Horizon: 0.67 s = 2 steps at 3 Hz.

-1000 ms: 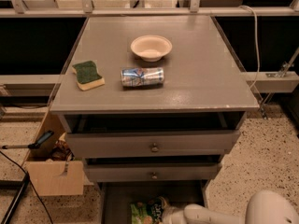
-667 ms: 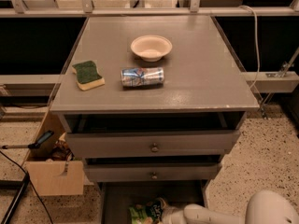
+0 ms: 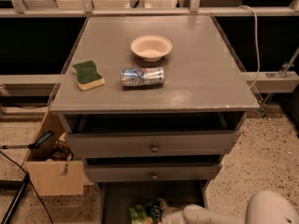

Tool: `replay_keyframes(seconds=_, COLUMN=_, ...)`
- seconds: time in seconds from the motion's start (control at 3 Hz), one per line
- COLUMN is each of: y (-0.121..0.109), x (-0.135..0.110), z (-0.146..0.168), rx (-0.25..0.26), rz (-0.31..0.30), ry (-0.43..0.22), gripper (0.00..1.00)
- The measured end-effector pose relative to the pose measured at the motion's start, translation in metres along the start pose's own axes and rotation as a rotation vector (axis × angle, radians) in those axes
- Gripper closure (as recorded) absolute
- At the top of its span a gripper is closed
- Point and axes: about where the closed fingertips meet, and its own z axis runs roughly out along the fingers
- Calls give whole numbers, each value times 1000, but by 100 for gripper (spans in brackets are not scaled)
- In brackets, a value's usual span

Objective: Pick green rice chip bag from bottom drawer and place on counter

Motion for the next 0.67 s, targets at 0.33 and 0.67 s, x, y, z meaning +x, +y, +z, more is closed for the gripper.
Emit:
replay_keyframes(seconds=0.33, y=0, x=-3, z=-3, rx=0, rz=0, ry=0, gripper=100)
replay_keyframes(seconds=0.67, y=6, x=-6, z=-9, rx=-17, rz=-25, ry=20, gripper=100)
